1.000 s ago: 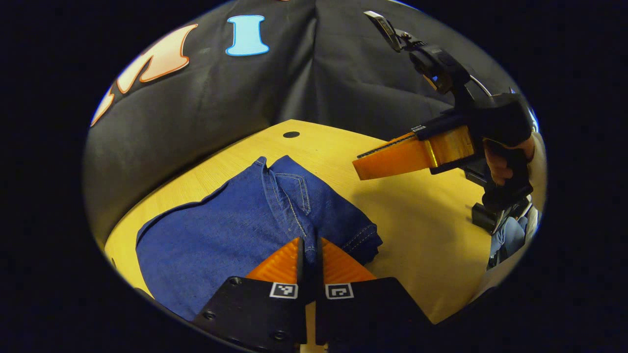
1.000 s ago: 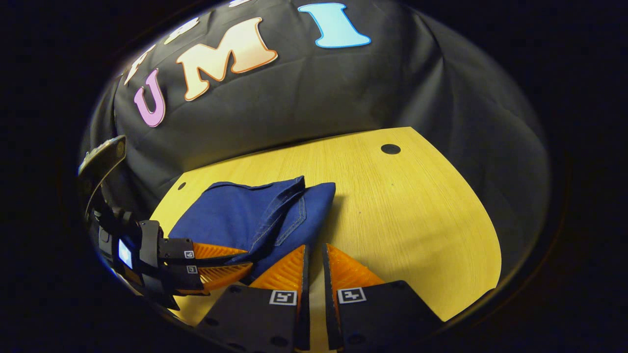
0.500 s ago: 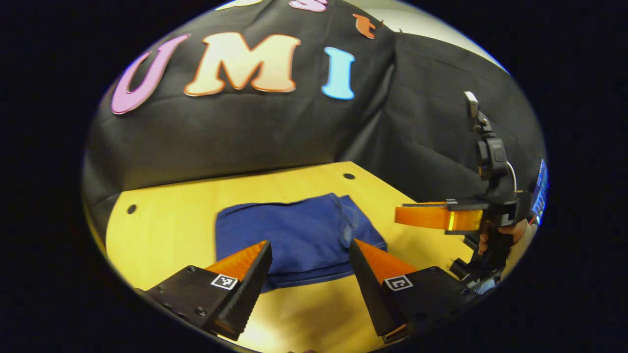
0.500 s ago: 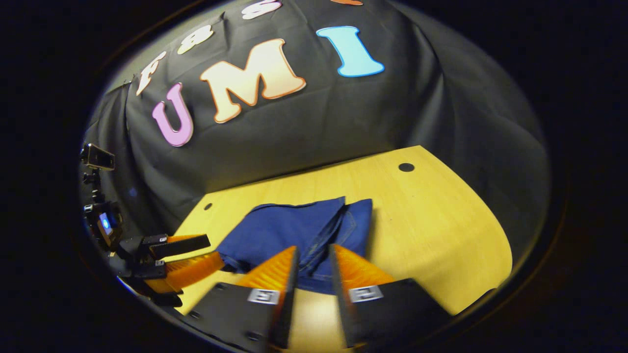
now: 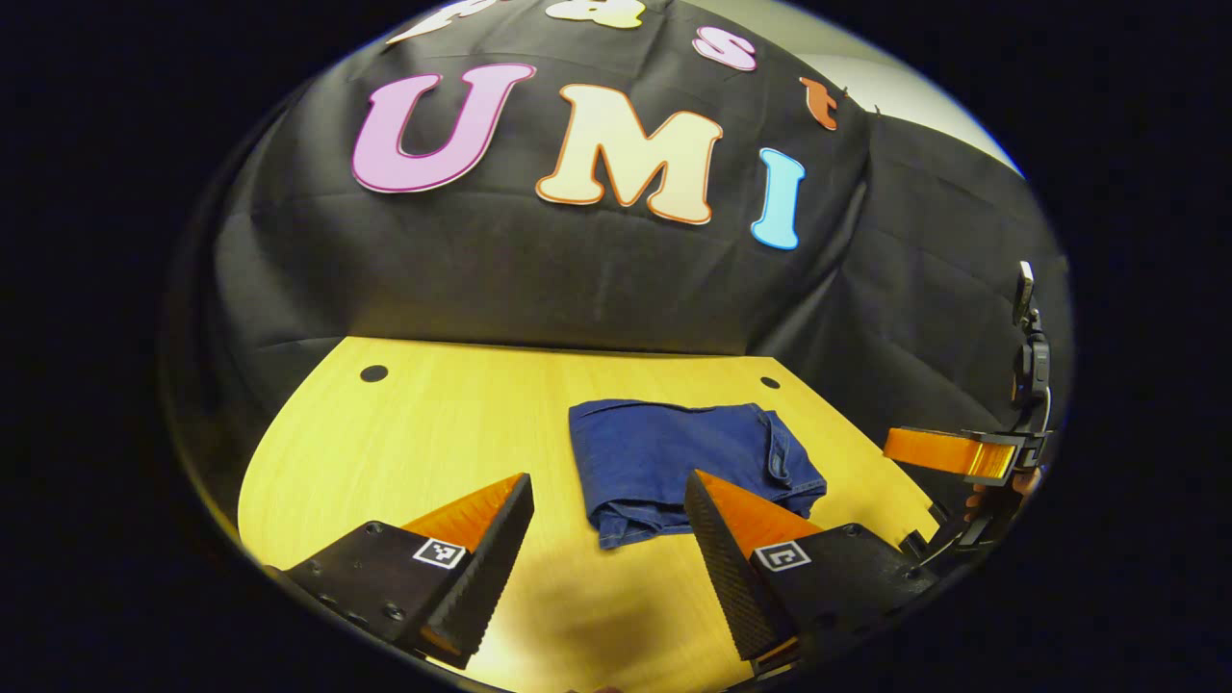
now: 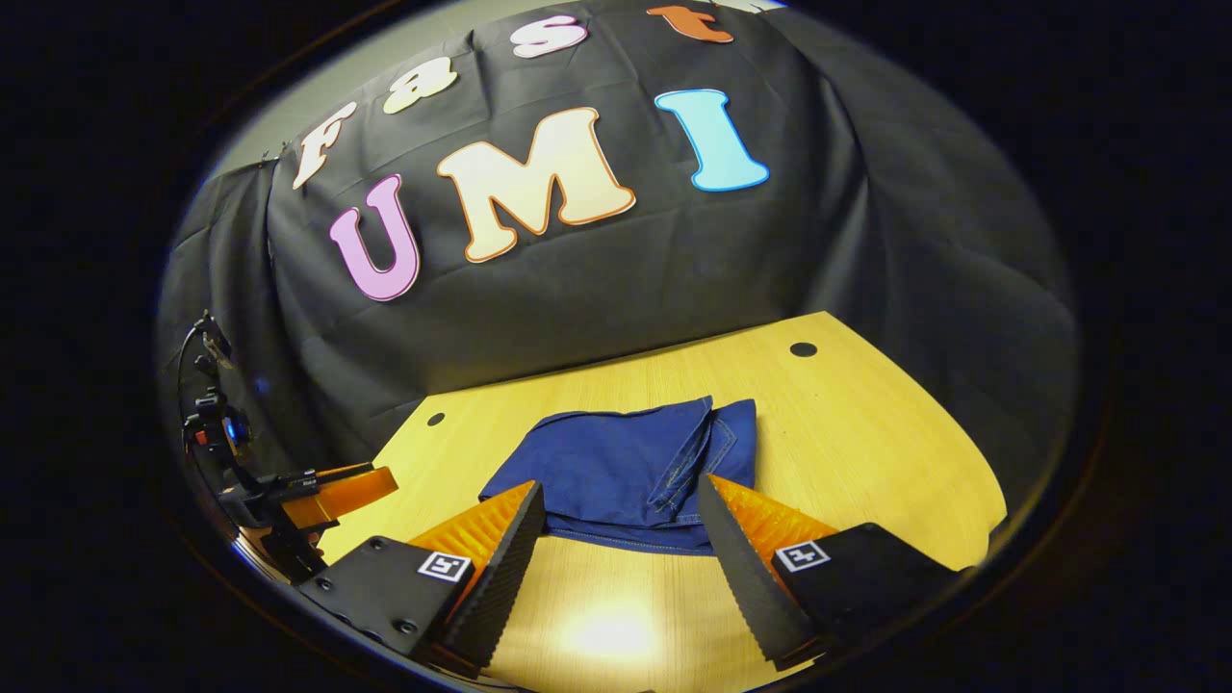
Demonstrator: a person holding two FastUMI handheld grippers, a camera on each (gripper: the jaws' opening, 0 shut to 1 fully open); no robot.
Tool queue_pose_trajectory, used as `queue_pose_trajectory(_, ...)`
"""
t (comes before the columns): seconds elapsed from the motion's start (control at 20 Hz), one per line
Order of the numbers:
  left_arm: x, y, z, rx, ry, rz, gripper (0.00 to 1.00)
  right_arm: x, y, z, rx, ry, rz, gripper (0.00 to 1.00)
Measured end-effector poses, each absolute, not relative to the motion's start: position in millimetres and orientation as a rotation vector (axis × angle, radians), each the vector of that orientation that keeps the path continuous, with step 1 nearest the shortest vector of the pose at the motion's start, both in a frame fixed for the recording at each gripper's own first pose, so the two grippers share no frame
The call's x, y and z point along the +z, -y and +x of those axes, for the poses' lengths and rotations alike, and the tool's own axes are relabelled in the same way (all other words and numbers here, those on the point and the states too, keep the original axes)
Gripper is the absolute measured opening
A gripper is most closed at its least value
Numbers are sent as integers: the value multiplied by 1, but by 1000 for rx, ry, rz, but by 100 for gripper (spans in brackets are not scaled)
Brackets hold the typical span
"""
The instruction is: Grasp the waist and the cuffs of the jeans and fold them to make the two legs overlap; first hold the waist and fold one-third of the jeans toward the cuffs, then hold the cuffs and fold the remaining one-third in the same direction to finish folding.
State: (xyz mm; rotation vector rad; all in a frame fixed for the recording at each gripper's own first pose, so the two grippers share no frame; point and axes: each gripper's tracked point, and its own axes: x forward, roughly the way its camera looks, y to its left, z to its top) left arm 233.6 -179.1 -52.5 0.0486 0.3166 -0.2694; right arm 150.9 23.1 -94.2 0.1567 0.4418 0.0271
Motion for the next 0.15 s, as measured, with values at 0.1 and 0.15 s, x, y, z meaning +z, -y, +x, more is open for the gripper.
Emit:
queue_pose_trajectory(0.1,-54,168,231,-266,-323,53,93,-90,-23,146,9,-433,155,98)
queue_pose_trajectory(0.15,-53,165,232,-265,-321,58,93,-89,-22,143,1,-429,153,98)
